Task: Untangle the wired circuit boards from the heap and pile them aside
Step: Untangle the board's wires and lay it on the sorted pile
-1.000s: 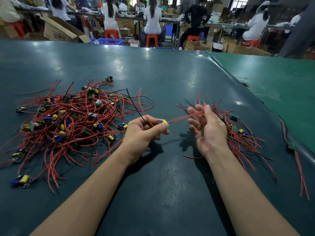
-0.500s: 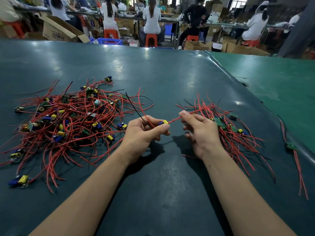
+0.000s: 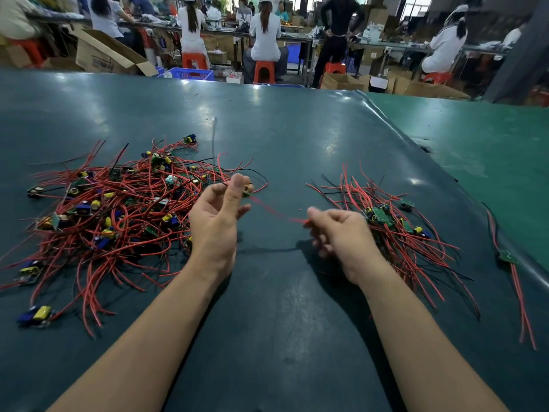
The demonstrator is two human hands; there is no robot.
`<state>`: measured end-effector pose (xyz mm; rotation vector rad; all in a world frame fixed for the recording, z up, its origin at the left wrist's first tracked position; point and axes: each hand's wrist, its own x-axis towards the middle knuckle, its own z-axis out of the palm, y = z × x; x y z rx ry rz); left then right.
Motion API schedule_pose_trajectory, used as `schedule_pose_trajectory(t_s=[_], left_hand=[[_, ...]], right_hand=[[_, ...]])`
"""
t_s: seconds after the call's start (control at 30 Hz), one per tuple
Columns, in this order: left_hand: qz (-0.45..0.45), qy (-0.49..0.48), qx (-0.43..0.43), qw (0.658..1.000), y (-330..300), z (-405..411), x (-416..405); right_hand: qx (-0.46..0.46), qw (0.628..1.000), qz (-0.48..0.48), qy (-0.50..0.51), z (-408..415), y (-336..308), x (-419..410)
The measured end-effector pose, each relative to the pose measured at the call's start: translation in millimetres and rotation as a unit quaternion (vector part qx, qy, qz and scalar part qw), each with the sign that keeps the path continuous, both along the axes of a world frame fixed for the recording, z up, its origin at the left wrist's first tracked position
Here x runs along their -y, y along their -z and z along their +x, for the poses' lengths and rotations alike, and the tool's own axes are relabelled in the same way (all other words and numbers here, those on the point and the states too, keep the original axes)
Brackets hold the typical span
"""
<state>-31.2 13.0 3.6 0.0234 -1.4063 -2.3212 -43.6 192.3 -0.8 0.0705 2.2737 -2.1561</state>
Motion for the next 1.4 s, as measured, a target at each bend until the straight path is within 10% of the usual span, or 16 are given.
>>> schedule_pose_trajectory(t_s=[0.13,0.3,0.67,0.97,1.2,1.4], left_hand=[[0.044,0.052,0.005,0.998,-6.6,4.4,-1.2],[-0.022,0.138,0.042,0.989,-9.0,8.5,-6.8],[-0.184,0.287,0.074,0.937,-1.0,17.4,-19.4],[-0.223,0.248,0.126,0.934,-3.3,17.1,-21.0],[-0.18,0.308,0.127,0.926,-8.6,21.3,-16.1],[-0.21,0.296,0.137,0.922,-8.2,22.5,-16.6]], right_hand=[[-0.081,0.975,0.208,-0.022,4.8,1.9,5.3],[-0.008,0.996,-0.052,-0.072,9.9,-7.5,11.0],[0.059,0.966,-0.223,-0.115,8.4,-8.4,11.2],[-0.172,0.984,0.029,0.031,11.0,-2.0,20.0],[-0.038,0.975,-0.218,0.005,7.7,-6.2,17.0],[-0.236,0.962,0.112,0.078,6.9,0.2,16.3]])
